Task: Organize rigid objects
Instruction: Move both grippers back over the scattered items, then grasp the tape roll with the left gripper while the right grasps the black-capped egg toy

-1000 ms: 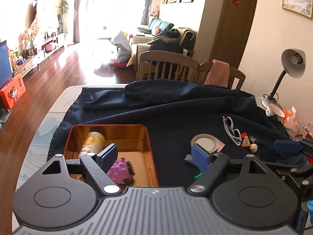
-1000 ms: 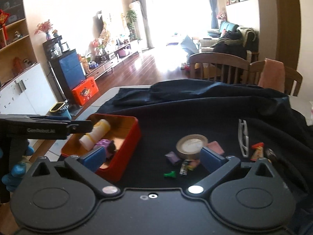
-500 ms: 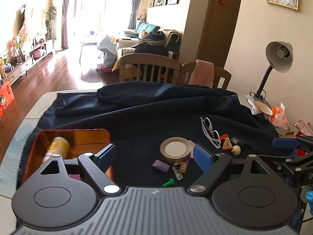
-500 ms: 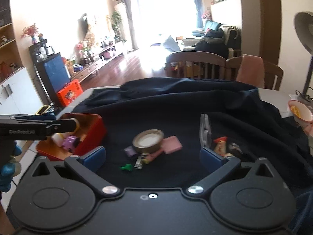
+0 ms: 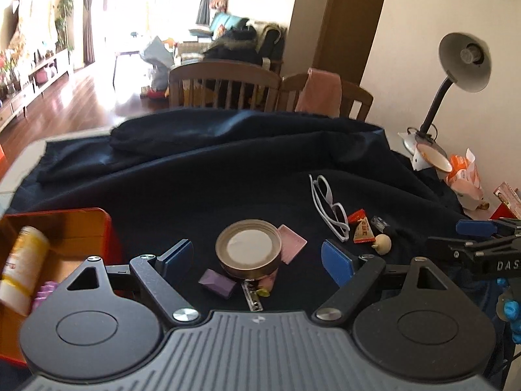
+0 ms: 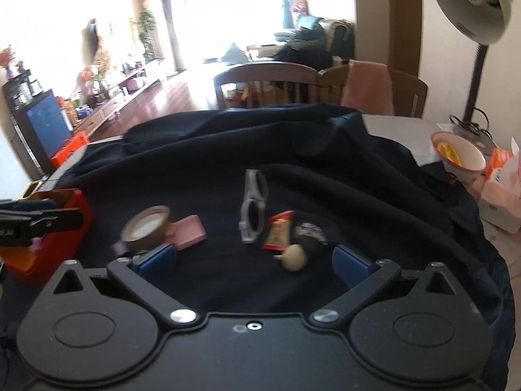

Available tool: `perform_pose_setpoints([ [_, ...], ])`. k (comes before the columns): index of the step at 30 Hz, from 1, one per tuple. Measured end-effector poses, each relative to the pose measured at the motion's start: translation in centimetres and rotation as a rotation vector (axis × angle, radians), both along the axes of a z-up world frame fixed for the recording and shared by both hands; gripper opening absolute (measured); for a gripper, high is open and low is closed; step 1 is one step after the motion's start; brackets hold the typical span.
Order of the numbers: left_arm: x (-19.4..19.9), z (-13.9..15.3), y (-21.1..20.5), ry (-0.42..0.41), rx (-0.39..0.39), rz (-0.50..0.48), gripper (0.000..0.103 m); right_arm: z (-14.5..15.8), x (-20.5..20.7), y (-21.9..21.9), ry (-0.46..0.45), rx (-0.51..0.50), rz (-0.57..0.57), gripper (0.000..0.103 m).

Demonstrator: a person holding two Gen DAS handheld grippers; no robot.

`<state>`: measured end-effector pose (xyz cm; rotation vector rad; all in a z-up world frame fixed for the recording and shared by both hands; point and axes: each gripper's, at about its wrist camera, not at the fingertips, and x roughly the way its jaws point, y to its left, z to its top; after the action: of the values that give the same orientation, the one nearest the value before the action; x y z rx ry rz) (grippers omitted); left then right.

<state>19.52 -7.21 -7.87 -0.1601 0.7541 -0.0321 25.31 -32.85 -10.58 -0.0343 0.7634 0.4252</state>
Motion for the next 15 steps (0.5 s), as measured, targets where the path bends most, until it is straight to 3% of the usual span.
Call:
perform_pose_setpoints([
  [15, 6.2, -5.2, -0.3, 0.152, -0.008, 0.017, 0.086, -4.8, 7.7, -1.2, 0.140, 0.024, -0.040, 0.091],
])
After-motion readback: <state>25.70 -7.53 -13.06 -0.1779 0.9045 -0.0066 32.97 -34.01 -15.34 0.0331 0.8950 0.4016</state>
